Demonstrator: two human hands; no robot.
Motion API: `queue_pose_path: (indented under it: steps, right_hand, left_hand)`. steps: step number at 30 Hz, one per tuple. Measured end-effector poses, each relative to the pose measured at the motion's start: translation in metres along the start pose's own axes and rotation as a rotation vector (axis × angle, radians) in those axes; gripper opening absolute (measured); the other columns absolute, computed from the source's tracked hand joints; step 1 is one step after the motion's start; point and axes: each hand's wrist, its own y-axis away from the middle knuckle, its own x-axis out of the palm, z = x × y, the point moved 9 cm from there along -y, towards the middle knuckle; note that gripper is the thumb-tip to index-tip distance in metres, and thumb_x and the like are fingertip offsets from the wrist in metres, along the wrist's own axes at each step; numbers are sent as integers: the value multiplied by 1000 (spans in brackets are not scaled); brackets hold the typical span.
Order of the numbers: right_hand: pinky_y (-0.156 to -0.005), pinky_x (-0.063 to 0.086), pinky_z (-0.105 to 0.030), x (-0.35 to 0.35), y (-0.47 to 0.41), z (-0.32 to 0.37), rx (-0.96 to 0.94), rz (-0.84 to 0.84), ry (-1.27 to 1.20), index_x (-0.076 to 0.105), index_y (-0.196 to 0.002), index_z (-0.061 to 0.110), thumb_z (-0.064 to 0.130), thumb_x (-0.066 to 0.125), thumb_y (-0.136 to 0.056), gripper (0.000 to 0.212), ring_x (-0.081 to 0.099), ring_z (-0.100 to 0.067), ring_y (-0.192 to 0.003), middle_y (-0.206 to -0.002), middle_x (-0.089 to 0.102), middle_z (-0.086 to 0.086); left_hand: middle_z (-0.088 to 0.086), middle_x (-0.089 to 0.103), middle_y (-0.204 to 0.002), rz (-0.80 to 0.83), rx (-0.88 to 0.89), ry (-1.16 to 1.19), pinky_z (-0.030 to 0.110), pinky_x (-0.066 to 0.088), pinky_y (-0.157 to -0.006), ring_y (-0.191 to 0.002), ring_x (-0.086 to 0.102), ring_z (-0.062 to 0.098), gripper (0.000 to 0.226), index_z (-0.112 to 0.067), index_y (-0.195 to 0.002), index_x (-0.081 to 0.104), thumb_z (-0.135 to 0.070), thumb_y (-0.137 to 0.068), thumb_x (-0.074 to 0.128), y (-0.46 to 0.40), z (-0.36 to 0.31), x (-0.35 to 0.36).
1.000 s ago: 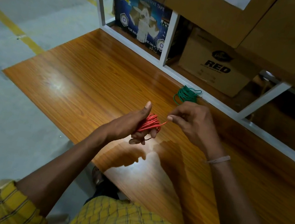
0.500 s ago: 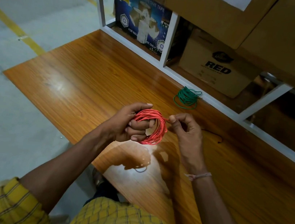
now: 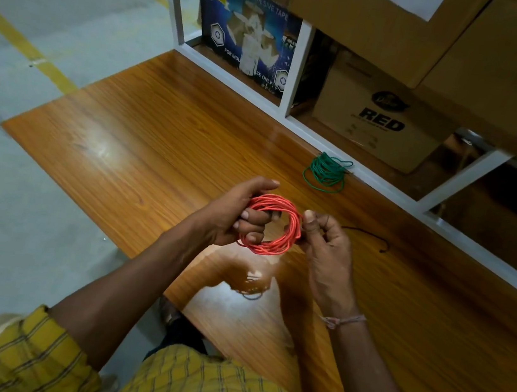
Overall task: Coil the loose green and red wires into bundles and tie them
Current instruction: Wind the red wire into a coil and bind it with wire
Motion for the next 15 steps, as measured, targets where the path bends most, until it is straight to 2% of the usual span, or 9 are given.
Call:
queue_pose_path:
  steps: [2, 4, 6, 9, 12, 15]
  right_hand:
    - [-76, 56, -32, -1, 0, -3, 23, -9, -44, 61, -83, 14, 34, 69, -92, 24, 65, -14, -76, -82, 68, -2]
    - [-77, 56, -32, -2, -2, -8, 50, -30, -72, 61, -79, 16, 35, 71, -91, 25, 65, -14, -76, -79, 68, -1]
    - [-75, 57, -31, -6, -4, -14, 83, -87, -113, 60, -79, 15, 32, 70, -95, 25, 66, -13, -73, -77, 68, -1]
    - [-69, 56, -26, -13, -6, -23, 127, -178, -147, 60, -80, 12, 23, 66, -102, 25, 67, -10, -67, -73, 69, -1]
    - [-70, 58, -28, -16, -7, -30, 153, -190, -156, 60, -79, 13, 22, 67, -101, 25, 68, -12, -69, -75, 70, -3]
    - [-72, 59, -29, -17, -5, -35, 170, -156, -110, 59, -75, 14, 25, 69, -100, 29, 67, -16, -72, -79, 67, -8]
  left_hand:
    - [-8, 24, -42, -127, 68, -47, 21, 35, -38, -28, 21, 7, 52, -16, -68, 47, -52, -106, 50, -2, -5, -5]
    - [-4, 25, -51, -192, 155, -121, 22, 36, -39, -34, 21, 9, 51, -21, -70, 43, -60, -100, 59, -3, -12, -6]
    - [0, 27, -58, -210, 237, -203, 23, 36, -41, -40, 24, 11, 48, -22, -71, 46, -59, -93, 65, -2, -17, -4]
    - [-3, 34, -60, -230, 328, -314, 24, 37, -44, -44, 31, 11, 35, -19, -75, 58, -43, -95, 75, -4, -18, -2]
    - [-2, 42, -58, -295, 374, -377, 25, 38, -45, -42, 37, 12, 24, -9, -89, 69, -29, -99, 76, -8, -16, -11]
    - [3, 41, -59, -307, 410, -408, 26, 37, -45, -41, 37, 14, 24, -4, -89, 70, -25, -101, 74, -8, -16, -15]
